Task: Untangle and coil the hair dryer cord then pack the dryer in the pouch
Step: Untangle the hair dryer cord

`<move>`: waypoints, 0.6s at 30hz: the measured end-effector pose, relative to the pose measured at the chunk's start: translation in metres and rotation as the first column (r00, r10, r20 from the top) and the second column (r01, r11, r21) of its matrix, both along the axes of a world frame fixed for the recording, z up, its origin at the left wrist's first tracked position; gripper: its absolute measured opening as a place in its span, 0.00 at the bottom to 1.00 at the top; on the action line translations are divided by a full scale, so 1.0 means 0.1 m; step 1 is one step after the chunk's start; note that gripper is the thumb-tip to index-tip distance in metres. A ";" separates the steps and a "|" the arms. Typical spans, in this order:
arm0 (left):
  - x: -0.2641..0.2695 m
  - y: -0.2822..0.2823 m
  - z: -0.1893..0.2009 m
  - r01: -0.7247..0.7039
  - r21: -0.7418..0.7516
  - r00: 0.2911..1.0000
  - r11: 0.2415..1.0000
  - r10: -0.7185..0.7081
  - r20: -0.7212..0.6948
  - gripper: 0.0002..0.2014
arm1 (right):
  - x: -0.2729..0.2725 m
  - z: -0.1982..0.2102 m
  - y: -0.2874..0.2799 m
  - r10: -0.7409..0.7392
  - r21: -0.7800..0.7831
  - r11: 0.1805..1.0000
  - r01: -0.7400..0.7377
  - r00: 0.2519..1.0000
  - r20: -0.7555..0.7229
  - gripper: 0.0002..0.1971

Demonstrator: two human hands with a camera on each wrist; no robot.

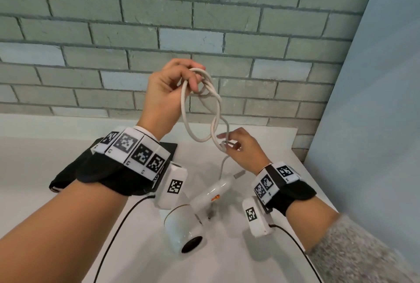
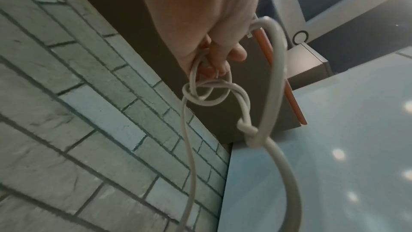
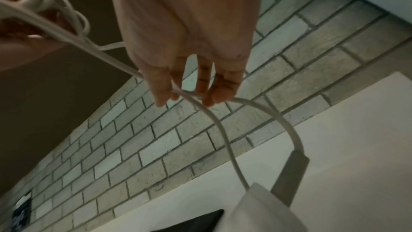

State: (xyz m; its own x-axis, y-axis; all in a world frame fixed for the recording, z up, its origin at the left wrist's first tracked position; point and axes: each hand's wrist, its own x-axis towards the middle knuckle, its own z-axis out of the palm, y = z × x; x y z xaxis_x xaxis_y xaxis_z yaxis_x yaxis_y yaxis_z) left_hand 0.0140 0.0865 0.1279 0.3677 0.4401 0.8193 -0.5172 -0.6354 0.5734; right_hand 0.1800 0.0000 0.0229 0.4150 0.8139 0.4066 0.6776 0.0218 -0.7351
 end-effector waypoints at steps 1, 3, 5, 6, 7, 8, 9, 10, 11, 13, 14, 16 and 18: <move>-0.01 0.01 -0.02 0.025 0.004 0.999 1.000 -0.025 -0.035 0.20 | 0.00 0.01 0.01 0.003 0.006 1.000 -0.002 1.000 -0.006 0.10; -0.07 0.06 -0.05 0.028 0.007 0.991 1.000 -0.027 -0.129 0.22 | 0.03 0.05 0.01 -0.033 0.063 0.997 0.038 0.996 -0.080 0.09; -0.15 0.14 -0.09 -0.058 0.014 0.970 0.998 0.060 -0.236 0.25 | 0.07 0.14 -0.04 -0.043 0.113 0.992 0.064 0.982 -0.184 0.10; -0.19 0.18 -0.12 -0.118 0.035 0.945 0.992 0.123 -0.302 0.26 | 0.08 0.20 -0.07 -0.033 0.122 0.991 0.059 0.979 -0.203 0.11; -0.22 0.21 -0.14 -0.165 0.063 0.910 0.984 0.177 -0.376 0.27 | 0.10 0.27 -0.10 -0.018 0.113 0.993 0.041 0.979 -0.201 0.12; -0.25 0.23 -0.17 -0.198 0.094 0.864 0.976 0.219 -0.454 0.26 | 0.10 0.34 -0.13 0.001 0.086 0.996 0.016 0.981 -0.194 0.12; -0.26 0.24 -0.20 -0.222 0.120 0.812 0.968 0.252 -0.527 0.25 | 0.10 0.42 -0.16 0.023 0.051 0.999 -0.013 0.982 -0.189 0.14; -0.27 0.25 -0.23 -0.247 0.147 0.759 0.958 0.285 -0.585 0.21 | 0.09 0.49 -0.18 0.044 0.027 0.999 -0.039 0.980 -0.195 0.15; -0.27 0.25 -0.26 -0.284 0.181 0.720 0.942 0.334 -0.609 0.16 | 0.08 0.56 -0.20 0.067 0.025 0.998 -0.063 0.973 -0.221 0.15; -0.27 0.26 -0.32 -0.368 0.255 0.688 0.894 0.446 -0.572 0.10 | 0.05 0.72 -0.26 0.120 0.085 0.992 -0.098 0.939 -0.321 0.14; -0.27 0.25 -0.34 -0.399 0.284 0.682 0.872 0.489 -0.543 0.09 | 0.02 0.80 -0.30 0.150 0.125 0.986 -0.112 0.924 -0.351 0.13; -0.26 0.24 -0.37 -0.437 0.342 0.660 0.832 0.554 -0.507 0.11 | -0.04 0.95 -0.37 0.173 0.170 0.977 -0.127 0.941 -0.292 0.12; -0.23 0.22 -0.40 -0.447 0.377 0.649 0.811 0.584 -0.488 0.13 | -0.09 1.08 -0.44 0.102 0.176 0.980 -0.092 0.994 -0.050 0.11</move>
